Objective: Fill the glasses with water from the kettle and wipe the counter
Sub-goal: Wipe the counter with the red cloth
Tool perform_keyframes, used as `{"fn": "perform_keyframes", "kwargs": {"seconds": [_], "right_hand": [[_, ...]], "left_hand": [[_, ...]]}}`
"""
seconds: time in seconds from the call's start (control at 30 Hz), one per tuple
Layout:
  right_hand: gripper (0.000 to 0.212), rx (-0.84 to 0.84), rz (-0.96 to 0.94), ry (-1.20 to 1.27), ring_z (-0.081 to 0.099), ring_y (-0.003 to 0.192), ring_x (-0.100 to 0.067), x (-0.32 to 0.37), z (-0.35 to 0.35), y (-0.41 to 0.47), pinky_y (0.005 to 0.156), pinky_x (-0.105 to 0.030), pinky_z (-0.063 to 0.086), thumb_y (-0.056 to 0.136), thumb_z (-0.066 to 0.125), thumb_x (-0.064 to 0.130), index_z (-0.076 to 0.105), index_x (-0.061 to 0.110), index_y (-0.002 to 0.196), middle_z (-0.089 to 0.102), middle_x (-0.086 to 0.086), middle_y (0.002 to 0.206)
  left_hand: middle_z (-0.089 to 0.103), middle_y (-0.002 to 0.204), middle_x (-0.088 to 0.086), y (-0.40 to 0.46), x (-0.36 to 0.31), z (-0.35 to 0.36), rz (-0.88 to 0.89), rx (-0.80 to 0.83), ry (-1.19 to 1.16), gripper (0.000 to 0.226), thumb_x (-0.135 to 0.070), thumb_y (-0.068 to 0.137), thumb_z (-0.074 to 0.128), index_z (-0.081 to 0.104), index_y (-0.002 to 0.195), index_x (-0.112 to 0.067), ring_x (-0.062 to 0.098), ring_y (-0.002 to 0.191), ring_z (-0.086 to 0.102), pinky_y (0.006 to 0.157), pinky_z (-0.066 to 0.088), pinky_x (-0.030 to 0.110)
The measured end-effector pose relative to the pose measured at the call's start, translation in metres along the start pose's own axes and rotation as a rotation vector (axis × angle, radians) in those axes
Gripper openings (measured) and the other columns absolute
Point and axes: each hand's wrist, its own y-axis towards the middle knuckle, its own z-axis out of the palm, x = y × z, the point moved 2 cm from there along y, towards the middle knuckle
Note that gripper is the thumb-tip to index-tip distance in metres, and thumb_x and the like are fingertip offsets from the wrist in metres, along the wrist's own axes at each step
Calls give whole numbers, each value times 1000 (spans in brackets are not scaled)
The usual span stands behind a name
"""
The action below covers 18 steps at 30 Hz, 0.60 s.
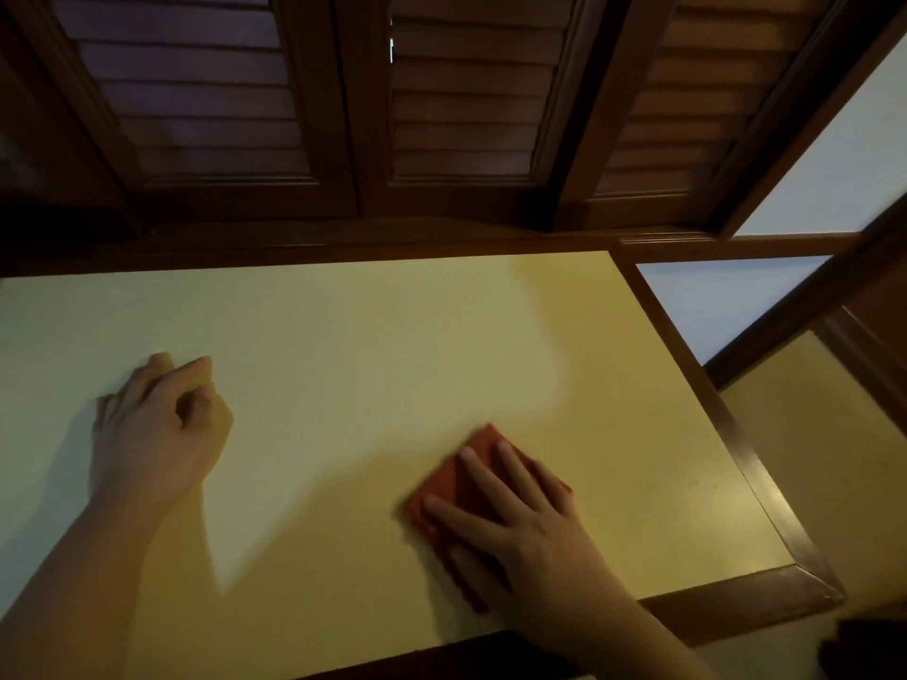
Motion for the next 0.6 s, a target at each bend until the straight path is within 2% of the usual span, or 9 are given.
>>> {"fn": "perform_keyframes", "kwargs": {"seconds": [0.03, 0.1, 0.17, 0.23, 0.27, 0.3, 0.37, 0.47, 0.6], "right_hand": [[51, -22, 20, -22, -10, 166, -33, -12, 2, -23, 131, -60, 11, 109, 20, 69, 9, 71, 159, -4, 11, 180], [55, -122, 200, -99, 11, 166, -36, -61, -5, -64, 121, -66, 35, 108, 20, 72, 18, 64, 162, 10, 8, 180], [63, -37, 441, -162, 18, 163, -42, -123, -13, -83, 109, -77, 43, 106, 31, 72, 23, 55, 166, 18, 5, 179], [89, 81, 495, -245, 16, 160, -54, -167, -23, -68, 106, -87, 37, 93, 72, 59, 24, 46, 166, 20, -3, 180], [99, 88, 521, -257, 10, 161, -56, -177, -32, -45, 111, -87, 30, 89, 78, 54, 16, 46, 167, 15, -7, 180], [95, 37, 589, -202, 1, 162, -54, -180, -40, -17, 119, -84, 21, 97, 68, 56, 4, 51, 167, 6, -7, 181], [68, -97, 647, -25, -12, 164, -44, -164, -50, 50, 128, -74, 4, 109, 33, 63, -4, 58, 165, -4, -5, 182], [58, -132, 438, 16, -14, 165, -39, -103, -47, 126, 130, -68, -4, 111, 18, 63, 3, 56, 166, -3, -2, 182], [53, 18, -117, -59, -6, 167, -38, -8, -26, 104, 130, -63, -3, 110, 29, 61, 22, 60, 163, 3, 2, 182]], "left_hand": [[41, 167, 5, 0, 1, 1, -1, -6, 3, 54, -47, 99, 36, 55, 149, -39, 30, 153, 36, 126, 24, 54], [40, 168, 5, 2, 5, 5, -10, -10, 1, 53, -49, 100, 36, 55, 149, -41, 29, 155, 34, 126, 25, 55], [41, 167, 6, 5, 8, 7, -19, -18, -5, 51, -48, 100, 38, 55, 148, -41, 30, 154, 35, 126, 27, 57], [43, 165, 5, 5, 9, 9, -22, -17, -1, 51, -47, 99, 39, 54, 148, -41, 31, 152, 38, 124, 30, 59], [45, 164, 6, 5, 9, 9, -18, -22, -2, 52, -47, 98, 38, 55, 147, -40, 32, 151, 40, 123, 32, 61], [46, 163, 7, 5, 8, 7, -16, -27, -6, 52, -47, 98, 38, 55, 147, -40, 32, 151, 41, 122, 33, 61], [45, 164, 8, 2, 5, 5, -19, -26, 3, 51, -45, 99, 39, 57, 147, -39, 33, 151, 40, 123, 29, 60], [43, 166, 5, -2, 1, 1, -32, -19, 1, 51, -44, 101, 40, 58, 148, -38, 36, 149, 40, 124, 27, 57], [45, 165, 2, 0, 1, 0, -38, -30, -16, 51, -47, 100, 40, 59, 147, -39, 34, 147, 44, 123, 30, 56]]}}
